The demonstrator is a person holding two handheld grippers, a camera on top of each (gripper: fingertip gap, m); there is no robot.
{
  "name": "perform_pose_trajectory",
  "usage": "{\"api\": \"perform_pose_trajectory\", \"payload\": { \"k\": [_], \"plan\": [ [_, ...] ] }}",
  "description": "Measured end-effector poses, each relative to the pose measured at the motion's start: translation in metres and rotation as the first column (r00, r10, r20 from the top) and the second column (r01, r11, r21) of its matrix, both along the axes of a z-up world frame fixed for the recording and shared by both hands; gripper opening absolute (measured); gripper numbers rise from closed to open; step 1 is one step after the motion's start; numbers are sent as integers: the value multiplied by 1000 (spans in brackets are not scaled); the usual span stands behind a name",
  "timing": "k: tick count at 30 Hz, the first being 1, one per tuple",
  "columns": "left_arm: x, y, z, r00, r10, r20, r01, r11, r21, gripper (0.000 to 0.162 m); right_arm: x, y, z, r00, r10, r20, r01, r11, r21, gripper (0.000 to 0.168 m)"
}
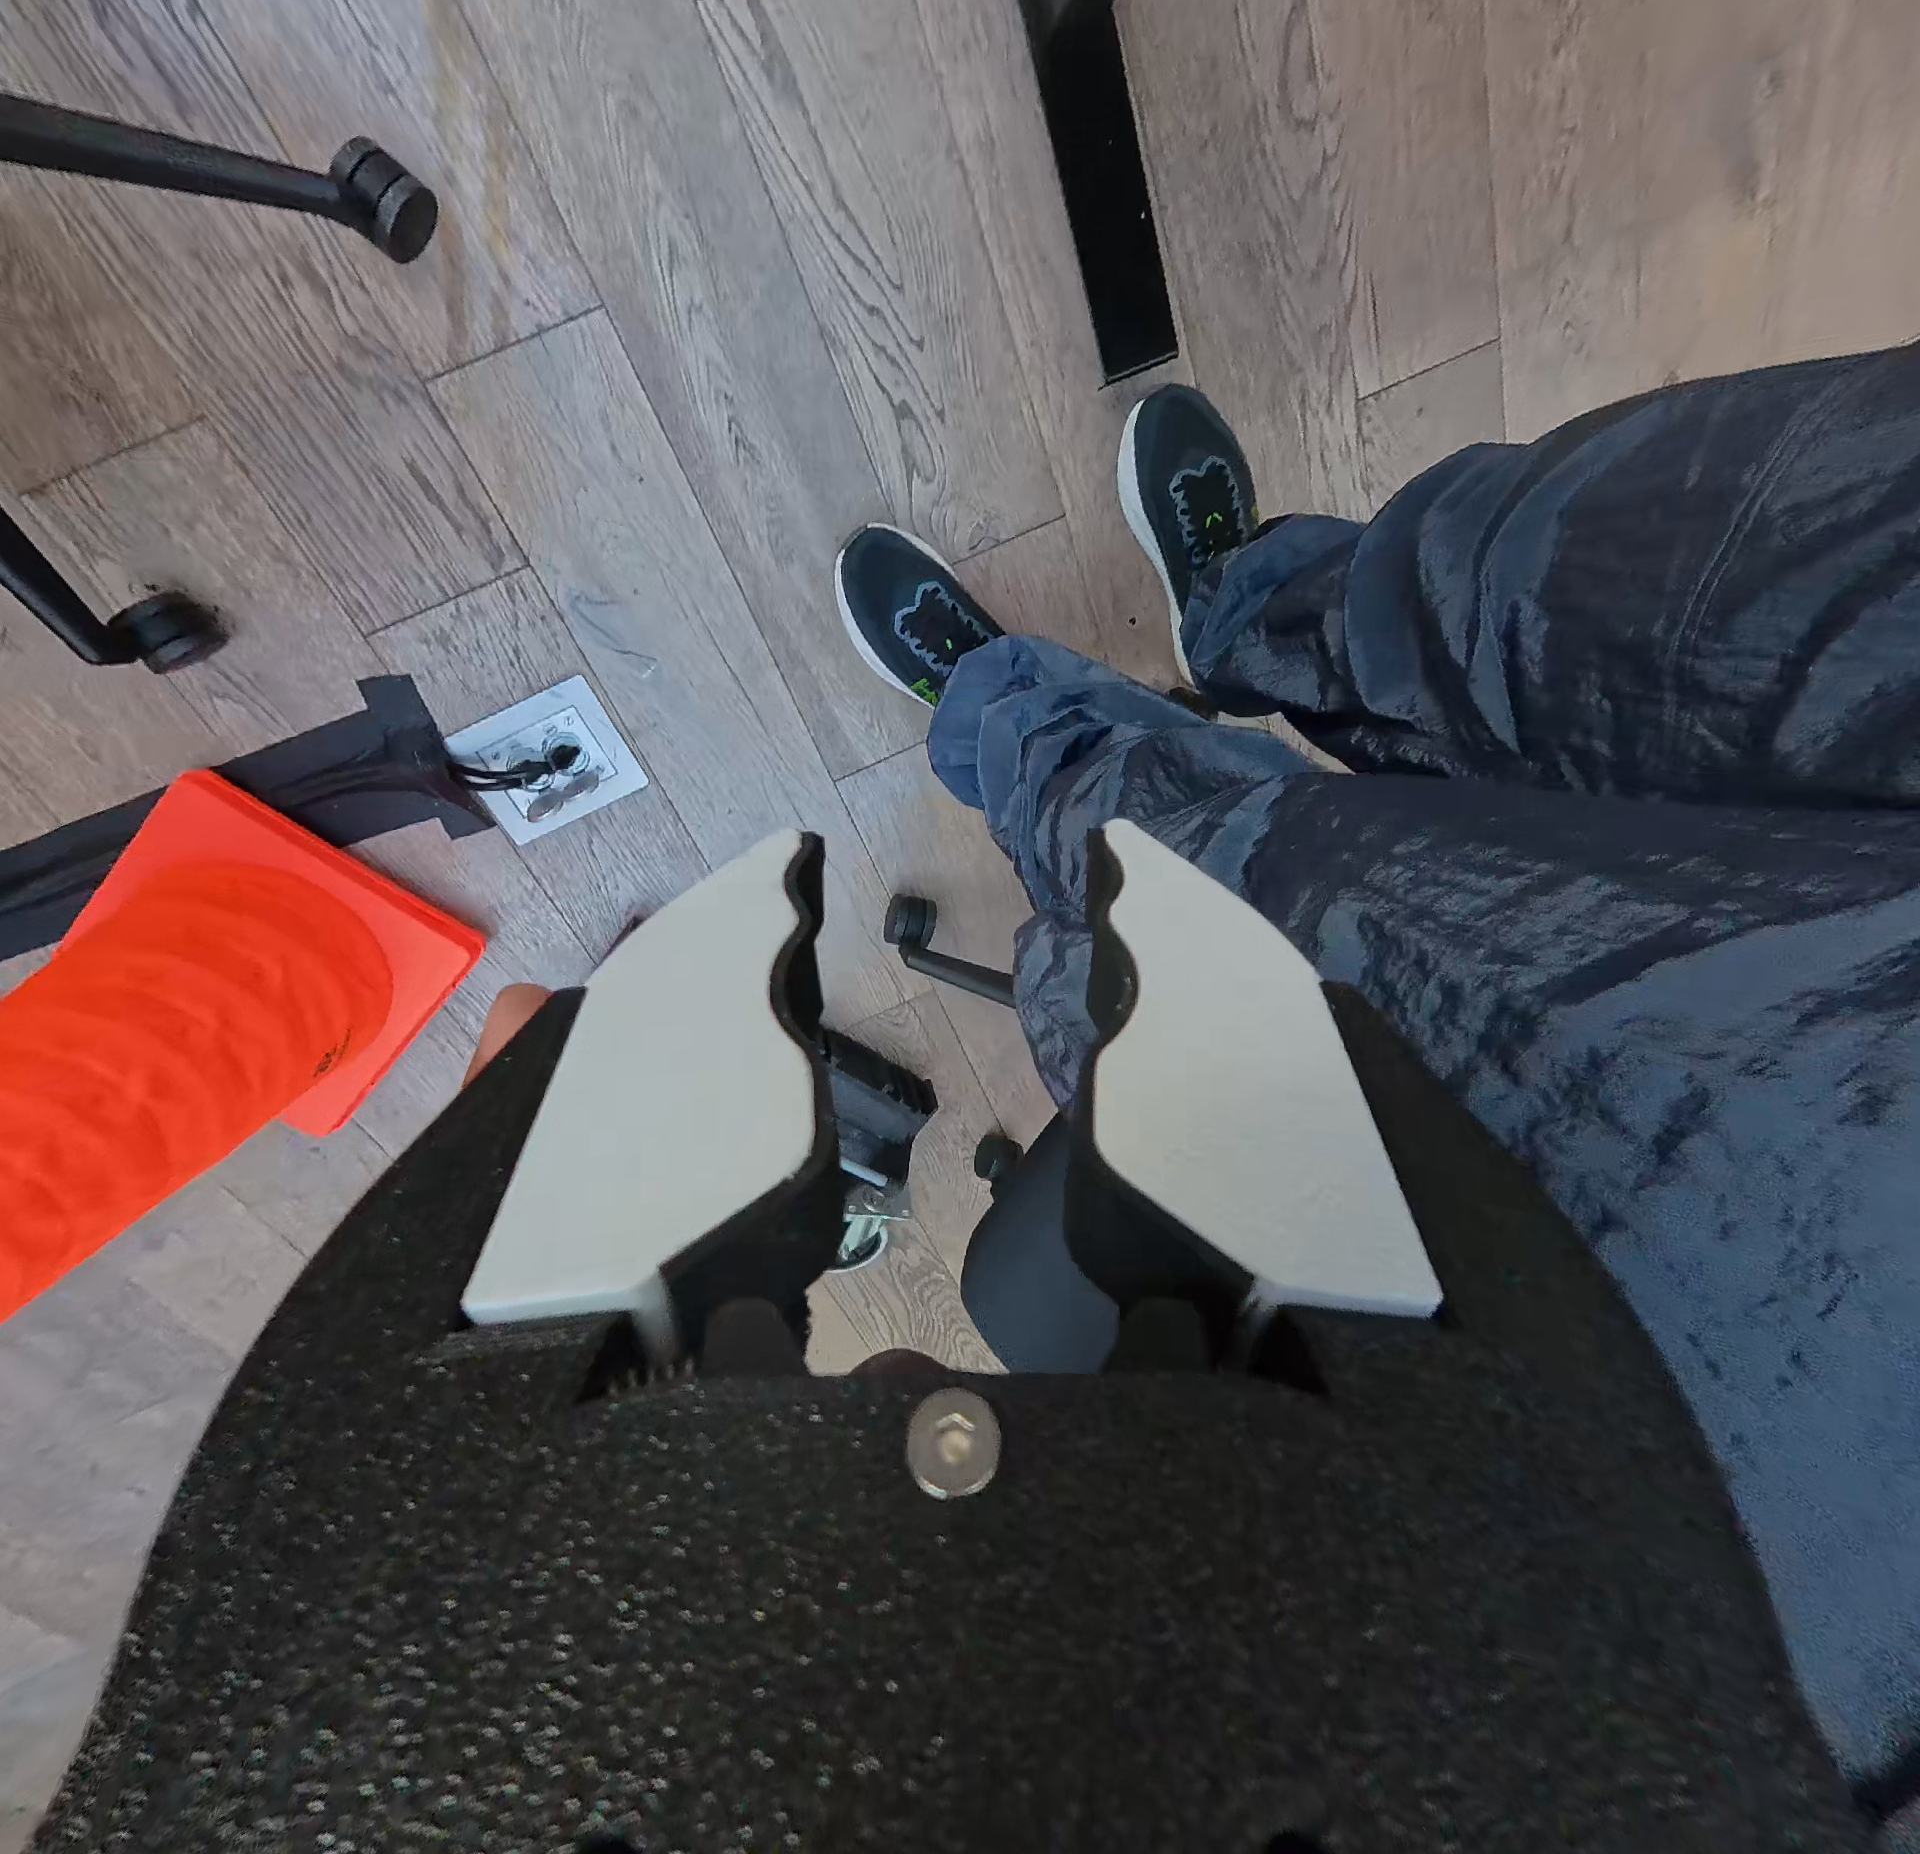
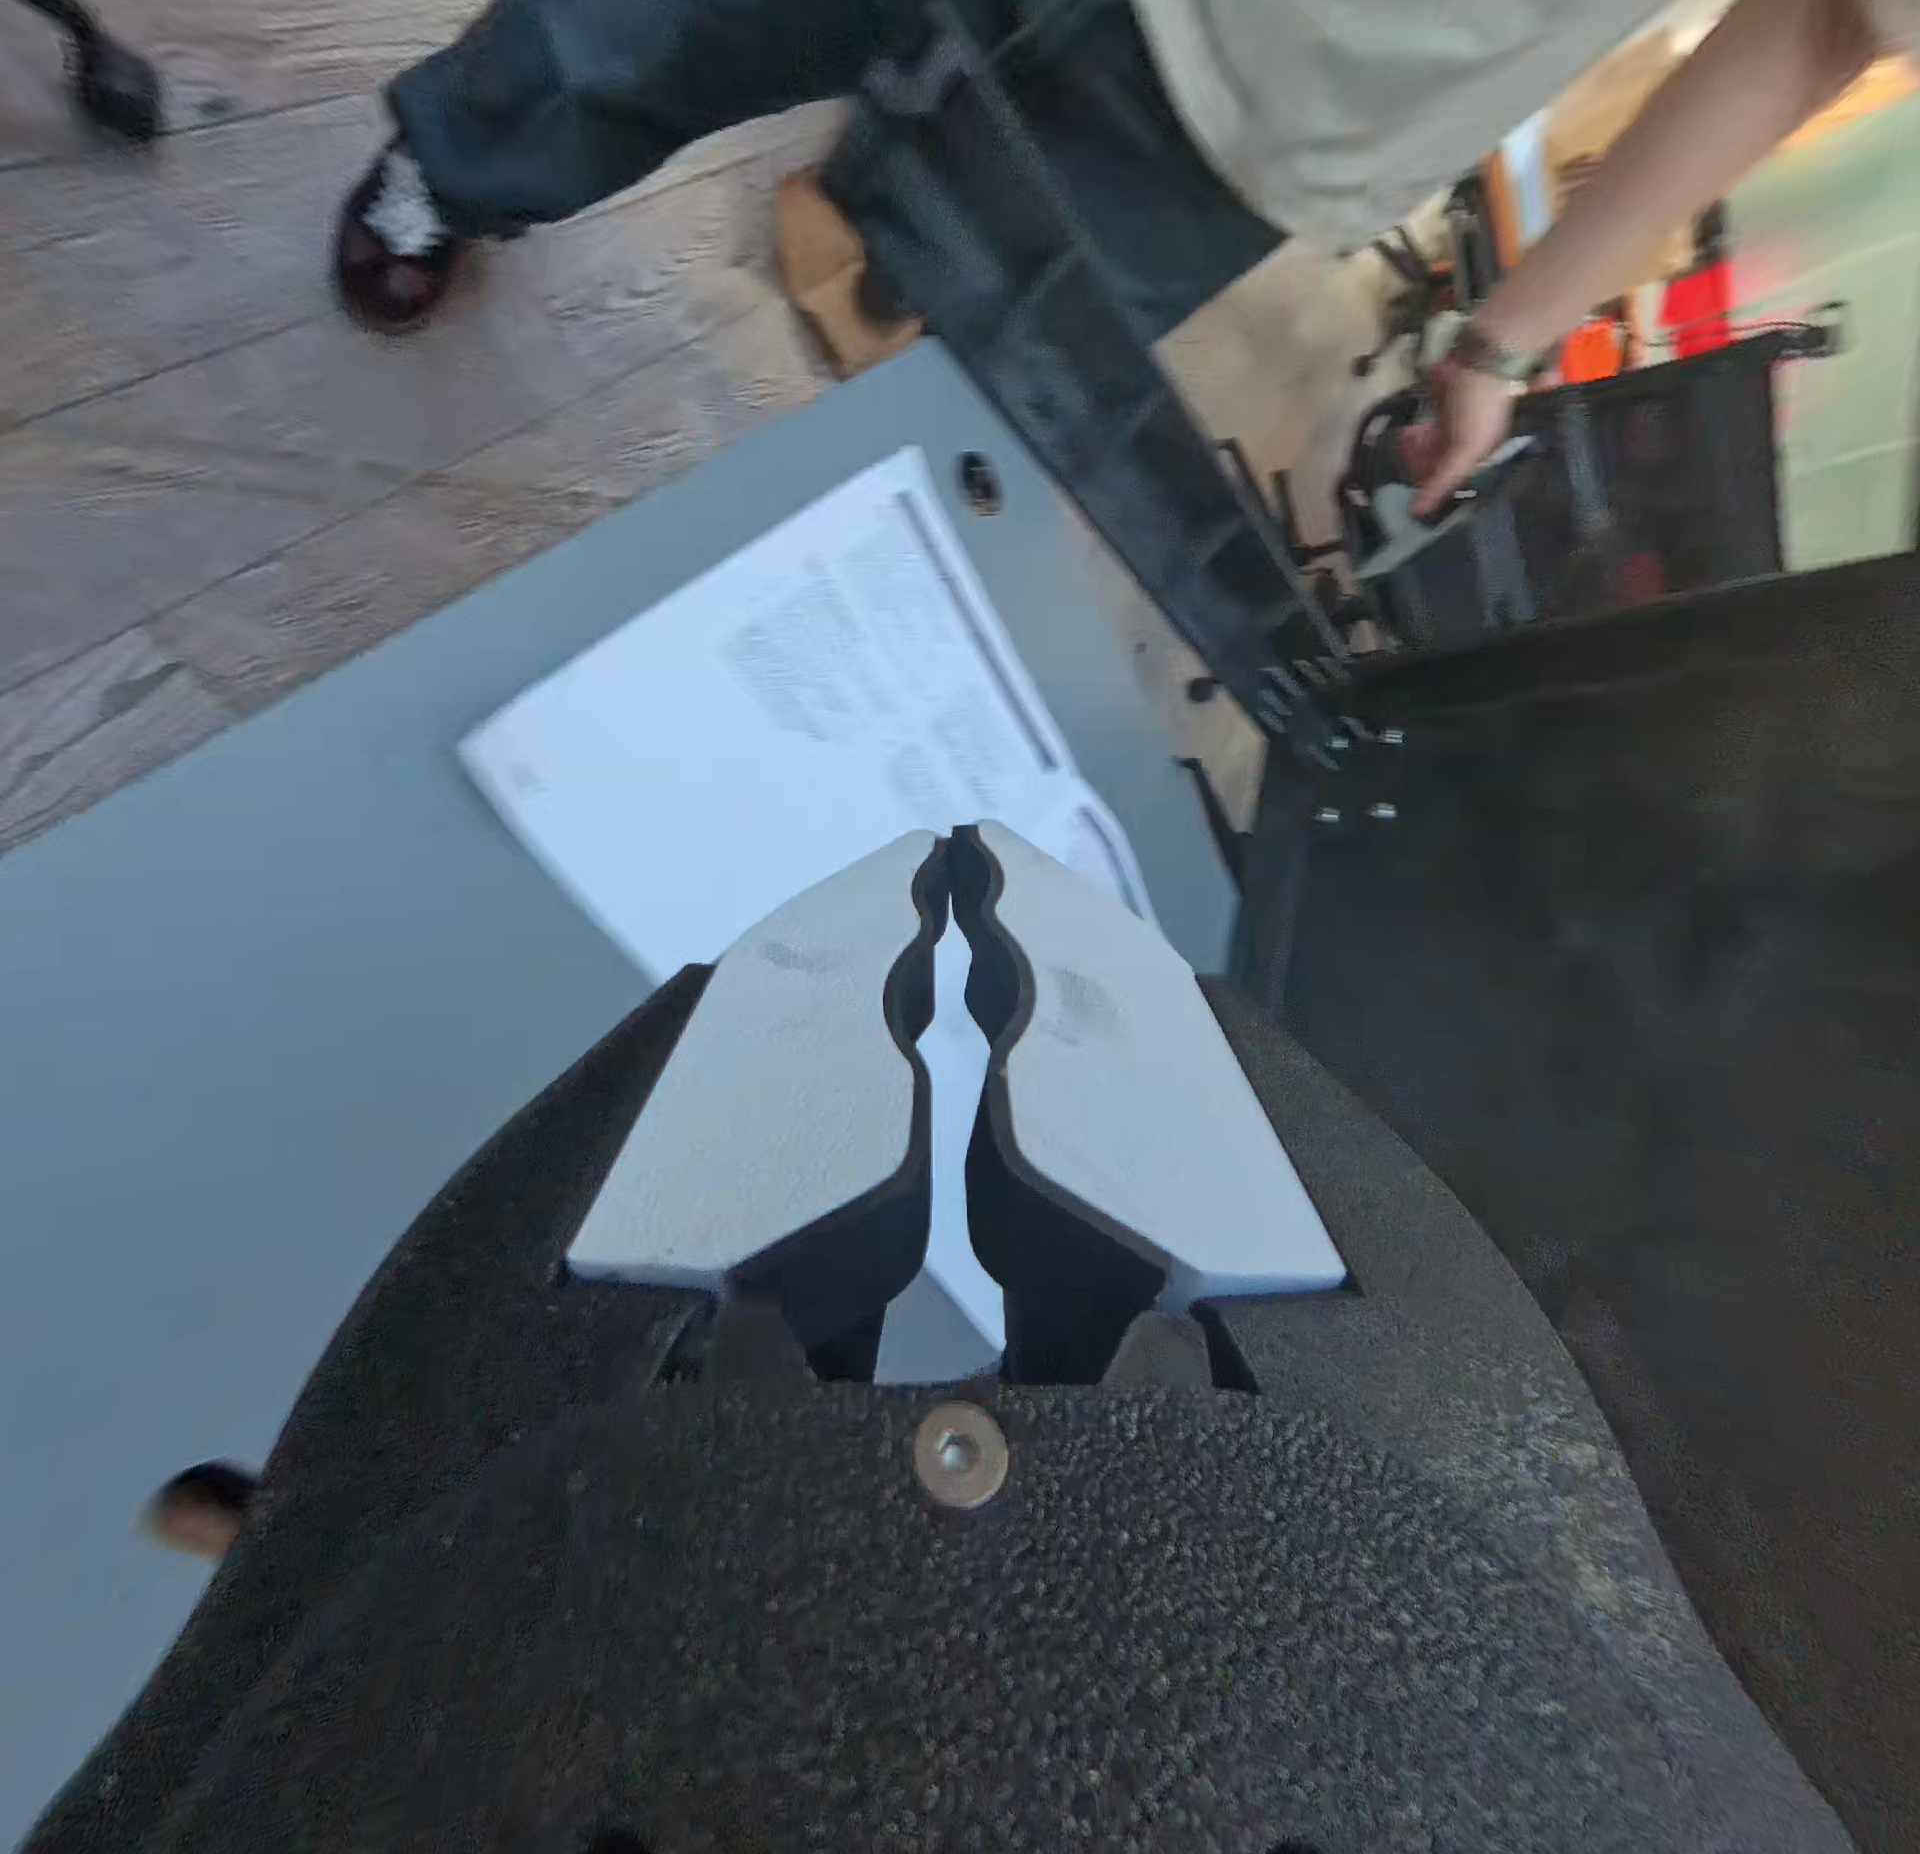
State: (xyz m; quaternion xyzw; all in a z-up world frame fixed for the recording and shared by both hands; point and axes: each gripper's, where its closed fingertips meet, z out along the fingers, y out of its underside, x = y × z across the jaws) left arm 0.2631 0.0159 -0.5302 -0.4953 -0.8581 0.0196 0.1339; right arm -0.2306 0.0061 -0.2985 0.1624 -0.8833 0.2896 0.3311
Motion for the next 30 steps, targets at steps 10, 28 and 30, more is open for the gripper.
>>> {"api": "perform_pose_trajectory", "payload": {
  "k": [10,28,30],
  "plan": [
    [-44,37,16,999,-54,7,54,997,-46,49,202,51,-134,897,207,391,-296,938,182,0],
    [75,105,5,894,435,110,-430,900,-67,51,4,-139,-18,964,-16,267,40,996,-85,21],
    [90,103,-1,879,459,128,-456,889,-54,51,59,-127,-44,919,48,392,-36,999,-39,21]
  ]
}}
